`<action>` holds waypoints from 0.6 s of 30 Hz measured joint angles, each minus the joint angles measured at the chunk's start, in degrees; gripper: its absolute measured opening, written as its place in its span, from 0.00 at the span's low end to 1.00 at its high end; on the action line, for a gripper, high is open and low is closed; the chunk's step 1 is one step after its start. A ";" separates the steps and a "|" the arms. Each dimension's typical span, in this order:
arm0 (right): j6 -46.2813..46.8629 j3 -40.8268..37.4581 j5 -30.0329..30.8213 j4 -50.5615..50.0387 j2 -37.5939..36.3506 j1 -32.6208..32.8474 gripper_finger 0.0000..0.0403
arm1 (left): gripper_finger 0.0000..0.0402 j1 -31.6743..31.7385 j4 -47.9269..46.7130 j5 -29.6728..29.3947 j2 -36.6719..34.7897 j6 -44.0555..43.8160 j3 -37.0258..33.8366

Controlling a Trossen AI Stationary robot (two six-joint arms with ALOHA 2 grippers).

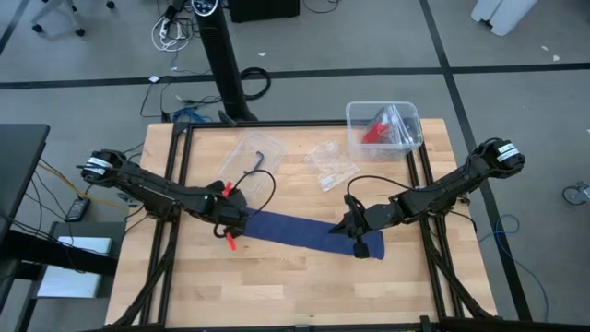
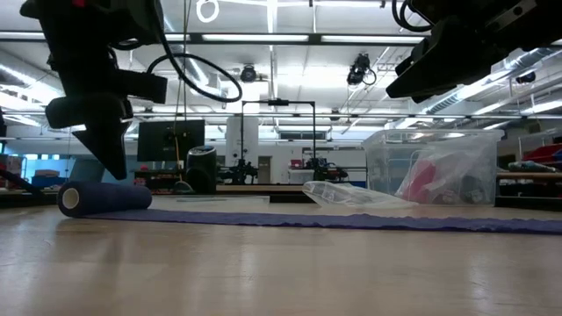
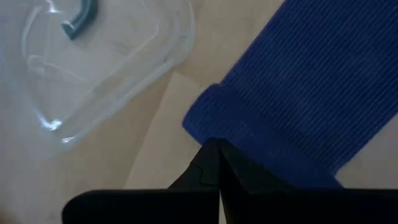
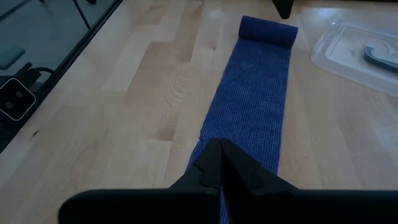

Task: Roll bandage
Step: Roll the blue bandage

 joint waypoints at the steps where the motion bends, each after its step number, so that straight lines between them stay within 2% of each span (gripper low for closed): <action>1: -0.01 0.00 0.00 -0.01 0.00 0.00 0.00 | 0.00 0.00 0.60 0.23 0.00 -0.09 -0.37; 13: -0.27 0.00 0.00 -0.02 0.00 0.00 0.00 | 0.00 0.00 6.88 1.22 1.77 1.86 -1.19; 18: -0.30 0.00 -0.02 -0.04 0.00 0.00 0.00 | 0.00 -0.02 15.09 1.39 5.79 6.06 -0.97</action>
